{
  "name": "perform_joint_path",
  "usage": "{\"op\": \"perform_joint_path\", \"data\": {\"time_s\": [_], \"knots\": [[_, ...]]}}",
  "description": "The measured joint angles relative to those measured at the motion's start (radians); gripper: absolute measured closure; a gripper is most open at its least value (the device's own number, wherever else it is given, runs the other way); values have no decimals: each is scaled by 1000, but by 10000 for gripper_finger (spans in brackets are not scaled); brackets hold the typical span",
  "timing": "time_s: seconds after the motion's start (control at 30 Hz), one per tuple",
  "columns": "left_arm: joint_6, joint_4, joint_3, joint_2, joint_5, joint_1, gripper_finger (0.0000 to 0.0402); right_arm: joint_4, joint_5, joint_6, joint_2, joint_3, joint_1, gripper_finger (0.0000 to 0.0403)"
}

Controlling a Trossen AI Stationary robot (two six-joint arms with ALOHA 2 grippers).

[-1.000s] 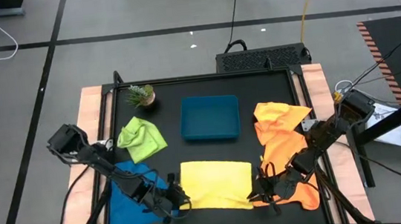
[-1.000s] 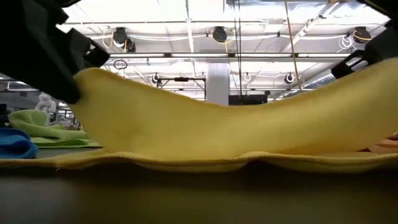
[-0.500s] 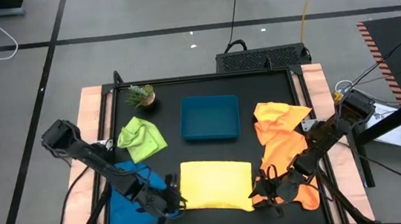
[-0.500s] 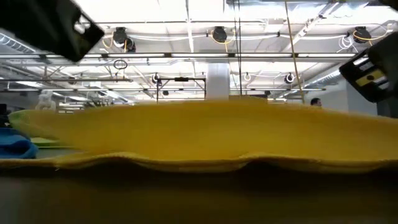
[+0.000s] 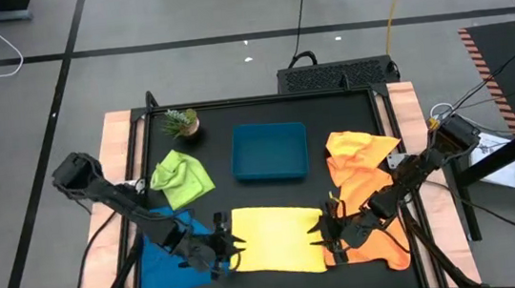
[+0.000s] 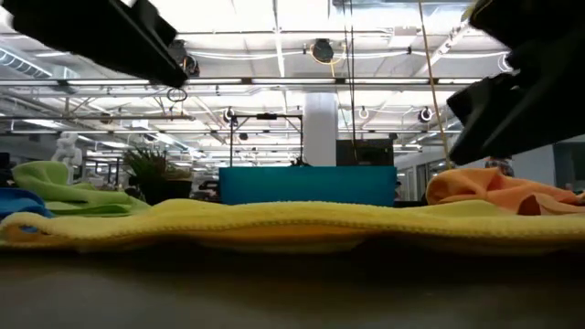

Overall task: Fold microfiber towels
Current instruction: Fold the yellow microfiber cloth

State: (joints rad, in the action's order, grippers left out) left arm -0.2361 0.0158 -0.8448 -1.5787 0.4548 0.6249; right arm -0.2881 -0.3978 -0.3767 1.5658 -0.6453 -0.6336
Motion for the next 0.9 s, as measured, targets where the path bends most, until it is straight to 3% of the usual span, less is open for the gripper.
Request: {"op": "perform_joint_path", "data": {"time_s": [0.1, 0.2, 0.4, 0.5, 0.6, 0.9], "knots": [[53, 21, 0, -41, -28, -60, 314, 70, -22, 22, 0, 0, 41, 259], [88, 45, 0, -60, -133, -140, 314, 126, -15, 31, 0, 0, 87, 259], [153, 44, 0, -60, -249, -276, 314, 103, 181, 167, 0, 0, 171, 259], [163, 75, 0, -58, -291, -318, 314, 106, 229, 187, 0, 0, 213, 259], [132, 102, 0, -57, -333, -332, 314, 102, 268, 181, -5, 0, 238, 259], [222, 165, 0, -35, -308, -282, 314, 30, 249, 72, -5, 0, 190, 259]]}}
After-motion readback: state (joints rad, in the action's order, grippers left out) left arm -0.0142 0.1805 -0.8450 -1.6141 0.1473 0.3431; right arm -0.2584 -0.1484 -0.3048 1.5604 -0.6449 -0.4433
